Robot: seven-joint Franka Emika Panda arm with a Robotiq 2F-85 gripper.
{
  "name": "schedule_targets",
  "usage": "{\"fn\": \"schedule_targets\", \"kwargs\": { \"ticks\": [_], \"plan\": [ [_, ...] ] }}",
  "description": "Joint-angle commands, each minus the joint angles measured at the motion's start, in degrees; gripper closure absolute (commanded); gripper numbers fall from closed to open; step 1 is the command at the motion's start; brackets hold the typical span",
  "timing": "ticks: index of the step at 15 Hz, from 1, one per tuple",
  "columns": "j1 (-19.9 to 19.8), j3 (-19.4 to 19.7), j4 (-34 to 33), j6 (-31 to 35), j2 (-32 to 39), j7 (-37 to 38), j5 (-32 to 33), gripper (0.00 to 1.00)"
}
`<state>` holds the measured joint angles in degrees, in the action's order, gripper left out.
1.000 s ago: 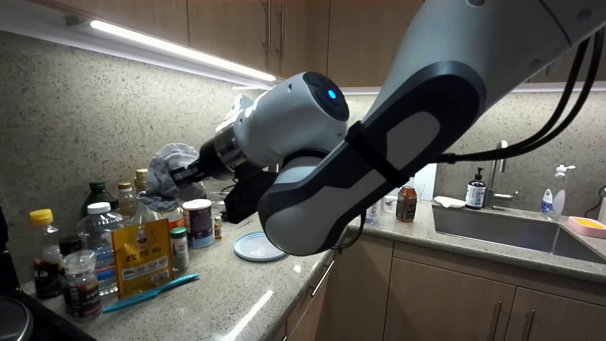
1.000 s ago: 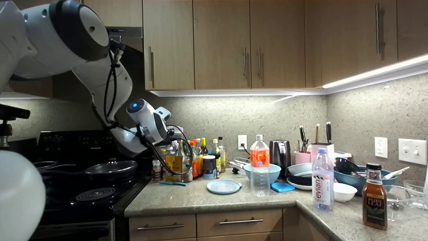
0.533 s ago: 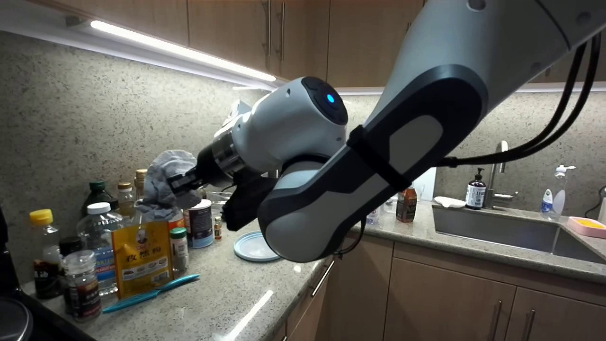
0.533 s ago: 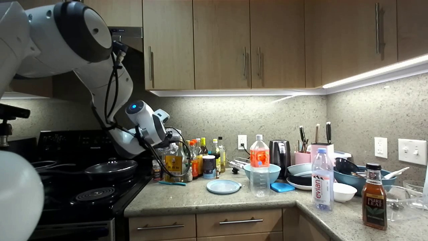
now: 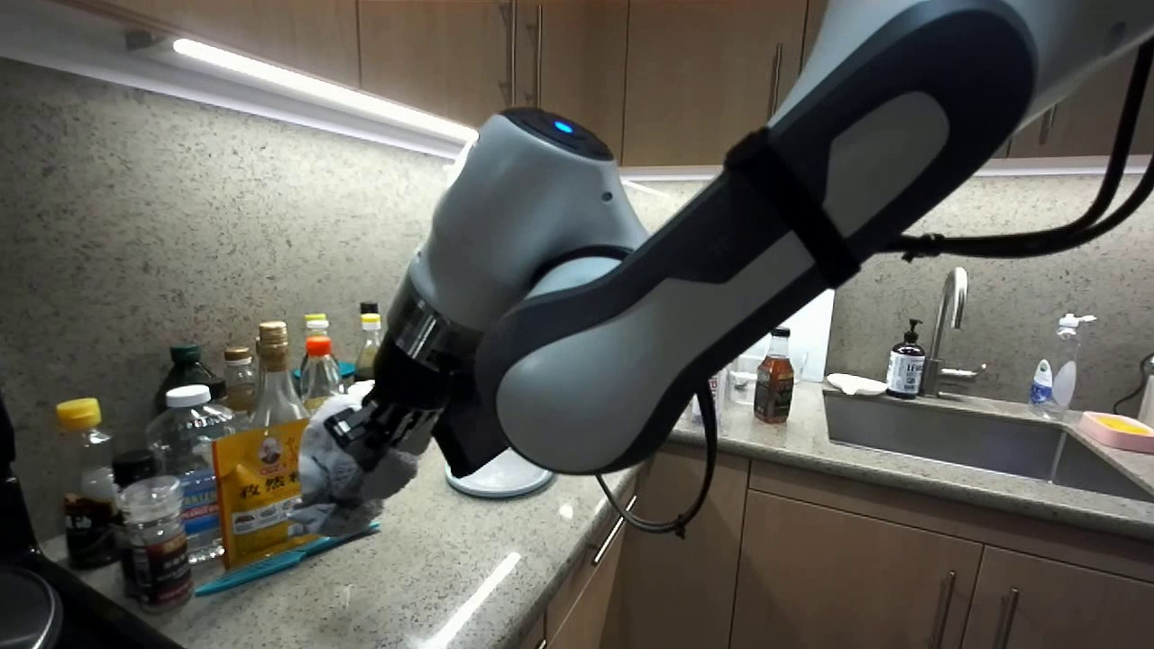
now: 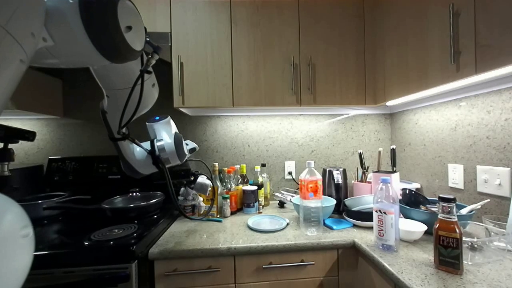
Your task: Pick up the towel then put it back on the counter
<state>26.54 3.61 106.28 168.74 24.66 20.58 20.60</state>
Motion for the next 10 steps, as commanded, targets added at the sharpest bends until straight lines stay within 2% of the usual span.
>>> {"fn": "schedule_targets", "kwargs": {
  "ticks": [1, 4, 5, 10],
  "plan": [
    [0.0, 0.1, 0.0, -1.0, -0.4, 0.0, 0.0, 0.87],
    [0.1, 0.1, -0.2, -0.8, 0.0, 0.0, 0.0, 0.87],
    [-1.4, -1.7, -0.1, 0.7, 1.0, 0.1, -2.6, 0.97],
    [-5.0, -6.5, 0.1, -1.3, 4.9, -0.8, -14.5, 0.97]
  ]
}}
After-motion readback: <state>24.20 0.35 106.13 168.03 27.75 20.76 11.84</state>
